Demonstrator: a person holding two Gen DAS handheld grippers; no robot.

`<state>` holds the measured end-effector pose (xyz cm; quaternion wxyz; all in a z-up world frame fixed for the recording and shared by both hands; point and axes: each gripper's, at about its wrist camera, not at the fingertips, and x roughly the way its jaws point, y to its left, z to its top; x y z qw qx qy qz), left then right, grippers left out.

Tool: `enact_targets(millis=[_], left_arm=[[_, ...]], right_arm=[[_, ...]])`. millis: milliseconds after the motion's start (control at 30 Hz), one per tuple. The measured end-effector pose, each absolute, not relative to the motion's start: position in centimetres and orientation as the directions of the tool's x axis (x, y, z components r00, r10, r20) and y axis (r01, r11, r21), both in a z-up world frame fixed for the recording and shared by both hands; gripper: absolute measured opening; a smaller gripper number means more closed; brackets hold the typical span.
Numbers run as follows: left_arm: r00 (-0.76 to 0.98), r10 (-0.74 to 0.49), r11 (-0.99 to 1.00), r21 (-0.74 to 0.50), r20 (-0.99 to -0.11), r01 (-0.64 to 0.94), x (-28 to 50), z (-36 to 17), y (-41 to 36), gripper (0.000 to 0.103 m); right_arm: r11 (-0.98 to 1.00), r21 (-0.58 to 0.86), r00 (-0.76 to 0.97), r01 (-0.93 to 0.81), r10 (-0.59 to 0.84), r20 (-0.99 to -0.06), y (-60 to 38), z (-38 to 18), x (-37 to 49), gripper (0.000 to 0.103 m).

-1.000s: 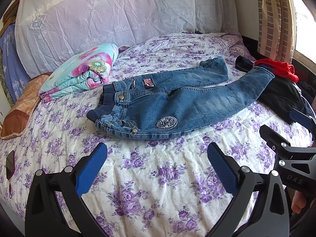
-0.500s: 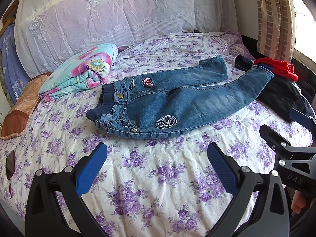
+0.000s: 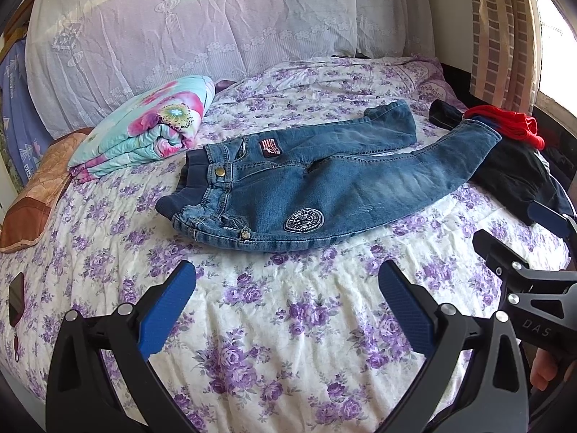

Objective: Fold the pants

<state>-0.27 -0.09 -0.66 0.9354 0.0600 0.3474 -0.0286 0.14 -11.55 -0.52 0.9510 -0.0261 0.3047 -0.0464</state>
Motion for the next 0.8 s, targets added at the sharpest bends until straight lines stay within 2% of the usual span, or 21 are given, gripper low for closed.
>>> enact_targets(millis=[533,667,800], left_arm=[[0.740,-0.022,0.991,0.081,-0.672,0.103,0.5,-1.5,1.2,0.099],[0.724,0.005,0.995,0.074,-0.690,0.064,1.5,-2.0,4.3,0.099],[0.701,0.064,0.998,0.048,-0.710,-0.043,3.5,-2.3,10.2,0.099]], right_arm=[[0.994,-0.083,0.799,0.065,-0.102,-0.593,-11.1,-1.3,0.8,0.100],[0.996,-0.079,0.796,0.029,-0.071,-0.602,-10.4,-1.9,1.6,0.100],[0.993,-0.064,0.781,-0.103,0.041,-0.623,-7.8,-2.8,3.2,0.100]])
